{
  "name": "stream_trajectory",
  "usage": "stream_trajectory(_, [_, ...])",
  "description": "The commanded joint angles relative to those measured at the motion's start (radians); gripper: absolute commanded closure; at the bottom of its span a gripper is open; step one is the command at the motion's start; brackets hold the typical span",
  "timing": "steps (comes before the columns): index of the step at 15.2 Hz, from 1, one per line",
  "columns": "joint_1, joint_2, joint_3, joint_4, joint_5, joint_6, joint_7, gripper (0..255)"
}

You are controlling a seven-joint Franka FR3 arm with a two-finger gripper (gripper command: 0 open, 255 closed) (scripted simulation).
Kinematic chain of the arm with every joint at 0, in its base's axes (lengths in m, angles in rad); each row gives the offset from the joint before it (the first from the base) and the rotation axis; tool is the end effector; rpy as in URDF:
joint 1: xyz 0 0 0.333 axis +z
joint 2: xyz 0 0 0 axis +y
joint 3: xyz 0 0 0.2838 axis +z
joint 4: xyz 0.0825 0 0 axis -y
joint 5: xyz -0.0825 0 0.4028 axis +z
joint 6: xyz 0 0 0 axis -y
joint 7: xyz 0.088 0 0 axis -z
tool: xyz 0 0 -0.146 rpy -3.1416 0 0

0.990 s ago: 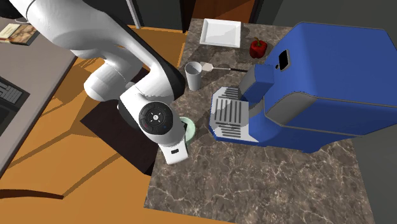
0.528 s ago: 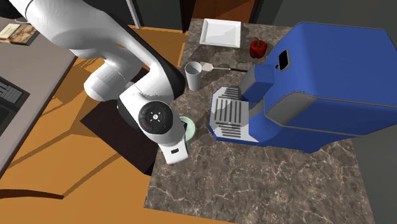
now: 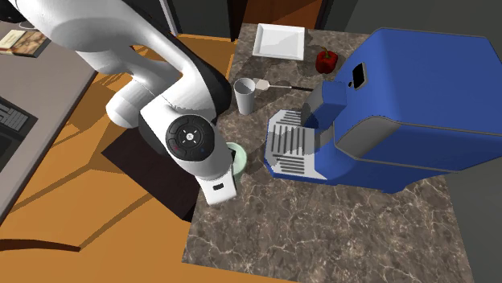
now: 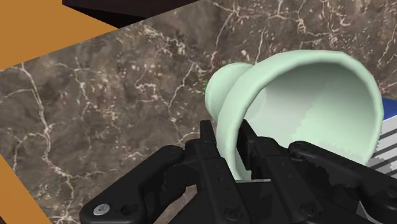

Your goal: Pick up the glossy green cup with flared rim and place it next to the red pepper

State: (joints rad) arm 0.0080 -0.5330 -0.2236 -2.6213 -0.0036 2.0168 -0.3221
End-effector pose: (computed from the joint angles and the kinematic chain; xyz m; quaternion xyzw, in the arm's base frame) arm 0.3882 -0.0735 0.3355 -0.9951 -0.0713 0.0260 0.0634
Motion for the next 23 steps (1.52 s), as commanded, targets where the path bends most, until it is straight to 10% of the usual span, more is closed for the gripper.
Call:
stream_trajectory(1, [0.000,-0.012,0.004,0.021,0.000,-0.032,0.005,255])
stream_trajectory(23, [0.005,-0.063,0.029,0.281,0.007,-0.342,0.034,255])
